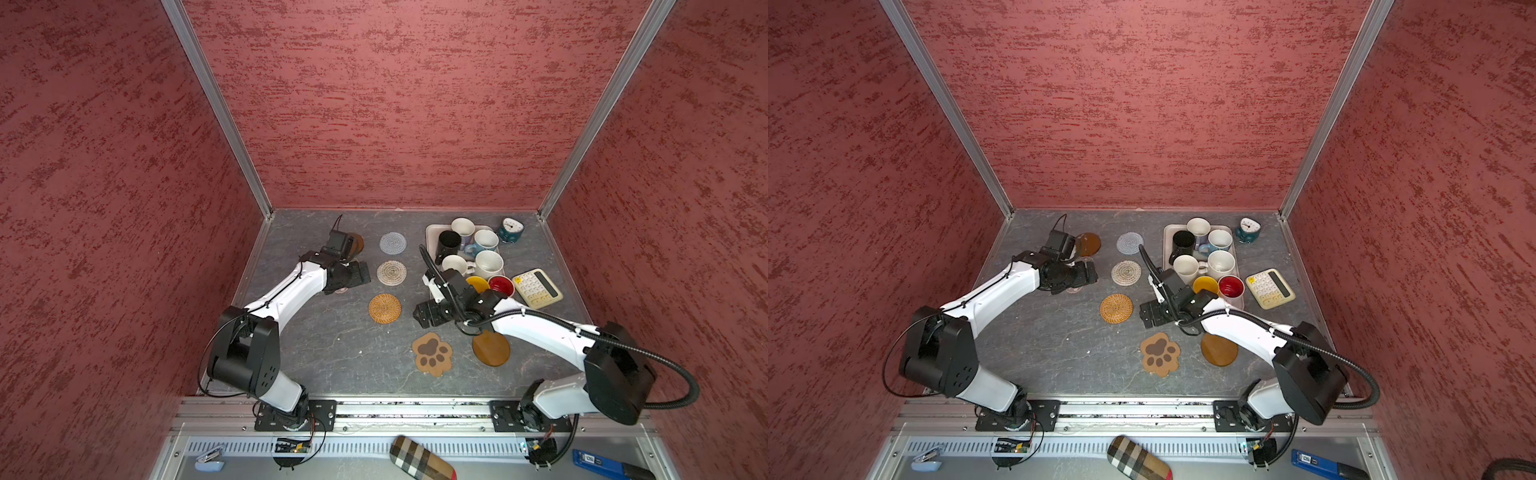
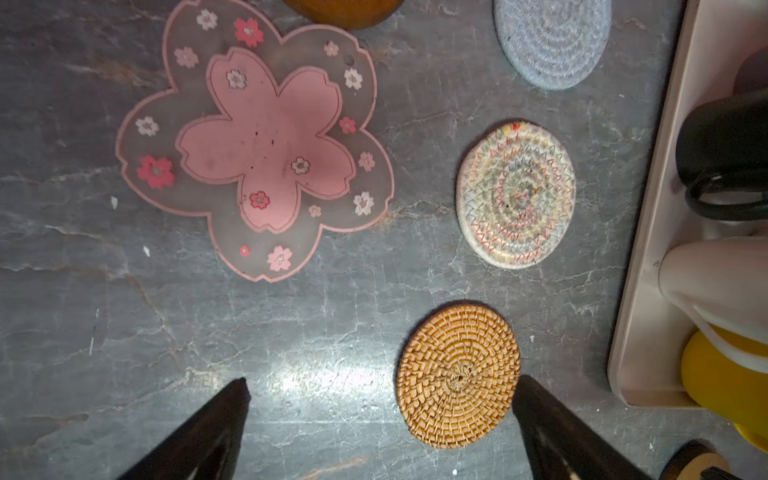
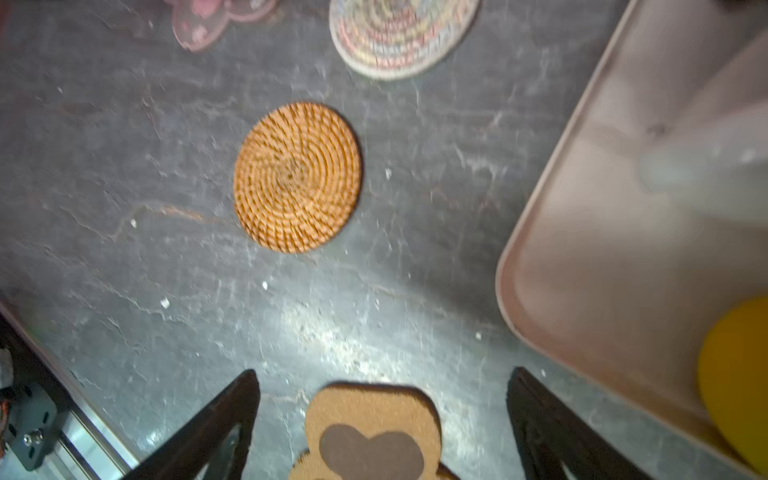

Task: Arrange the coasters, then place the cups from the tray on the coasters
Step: 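Release the flower coaster with the left gripper while the right gripper reaches the paw coaster, then lower the right gripper onto the brown paw-print cork coaster and grasp it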

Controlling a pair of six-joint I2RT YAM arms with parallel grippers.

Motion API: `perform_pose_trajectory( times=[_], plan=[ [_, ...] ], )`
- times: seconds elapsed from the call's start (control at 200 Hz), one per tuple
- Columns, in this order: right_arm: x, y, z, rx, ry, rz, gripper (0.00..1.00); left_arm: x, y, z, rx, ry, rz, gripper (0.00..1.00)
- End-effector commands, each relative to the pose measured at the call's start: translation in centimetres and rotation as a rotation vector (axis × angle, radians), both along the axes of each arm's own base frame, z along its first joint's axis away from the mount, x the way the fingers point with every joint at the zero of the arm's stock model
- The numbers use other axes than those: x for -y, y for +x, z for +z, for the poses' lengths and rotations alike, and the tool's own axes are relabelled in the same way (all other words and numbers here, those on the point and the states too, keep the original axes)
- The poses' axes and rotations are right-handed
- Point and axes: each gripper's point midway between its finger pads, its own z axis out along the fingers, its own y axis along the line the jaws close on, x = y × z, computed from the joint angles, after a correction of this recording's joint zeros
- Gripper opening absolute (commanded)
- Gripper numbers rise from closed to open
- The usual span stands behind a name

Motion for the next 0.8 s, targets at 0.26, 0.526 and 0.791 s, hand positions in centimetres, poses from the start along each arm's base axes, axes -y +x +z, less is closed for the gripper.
perform_pose_trajectory(
  times=[0.26, 0.526, 0.791],
  plan=[
    [0.5, -5.9, -5.1, -0.145, -0.052, 0.011, 0.80, -0.9, -1.1, 0.9, 0.094, 0.017, 0.037, 0.99],
    [-1.2, -8.0, -6.2, -0.209, 0.003, 0.072, 0.73, -1.2, -1.5, 1.8, 0.117, 0.013, 0.040, 0.98],
    [-3.3, -8.7, -7.6, -0.233, -0.026, 0.130, 0.65, -1.4, -2.0, 2.6, 0.135, 0.010, 0.046, 0.97]
  ],
)
